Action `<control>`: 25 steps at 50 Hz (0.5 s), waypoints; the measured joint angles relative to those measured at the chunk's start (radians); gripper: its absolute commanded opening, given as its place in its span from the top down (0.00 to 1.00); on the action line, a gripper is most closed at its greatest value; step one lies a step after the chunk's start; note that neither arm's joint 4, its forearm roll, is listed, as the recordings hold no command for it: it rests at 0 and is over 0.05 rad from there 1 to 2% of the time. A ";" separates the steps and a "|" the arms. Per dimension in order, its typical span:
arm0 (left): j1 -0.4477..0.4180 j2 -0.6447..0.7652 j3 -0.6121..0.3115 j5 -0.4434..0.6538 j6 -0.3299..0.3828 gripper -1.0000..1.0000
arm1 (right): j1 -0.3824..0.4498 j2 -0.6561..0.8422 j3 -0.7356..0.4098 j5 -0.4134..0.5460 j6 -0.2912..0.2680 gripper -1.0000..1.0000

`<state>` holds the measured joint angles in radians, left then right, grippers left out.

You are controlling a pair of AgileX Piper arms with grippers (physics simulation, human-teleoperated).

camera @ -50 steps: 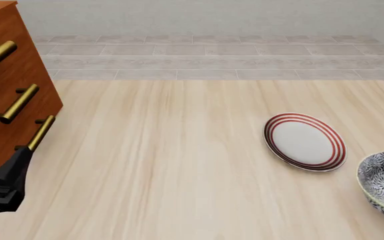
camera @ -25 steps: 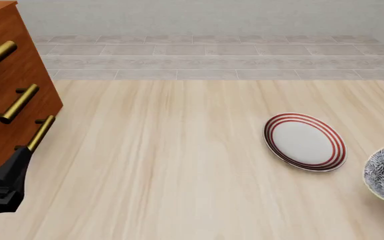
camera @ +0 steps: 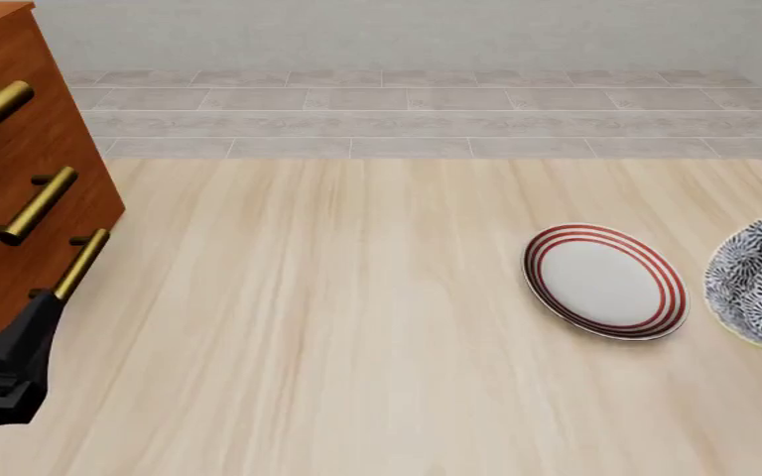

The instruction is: Put the bowl on top of the cabinet.

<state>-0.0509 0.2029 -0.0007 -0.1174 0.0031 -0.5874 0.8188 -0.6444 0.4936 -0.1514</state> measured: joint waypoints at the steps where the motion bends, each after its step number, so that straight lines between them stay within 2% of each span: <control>1: 0.000 0.001 0.000 -0.001 0.000 0.00 | 0.008 -0.002 -0.005 0.003 0.002 1.00; 13: -0.003 0.021 0.000 -0.018 -0.001 0.00 | 0.111 -0.011 -0.061 0.027 0.022 1.00; 25: -0.005 0.040 0.000 -0.037 -0.002 0.00 | 0.219 0.009 -0.093 0.008 0.044 1.00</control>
<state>-0.0562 0.2425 -0.0008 -0.1541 0.0006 -0.3687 0.8276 -0.7371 0.5016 -0.1076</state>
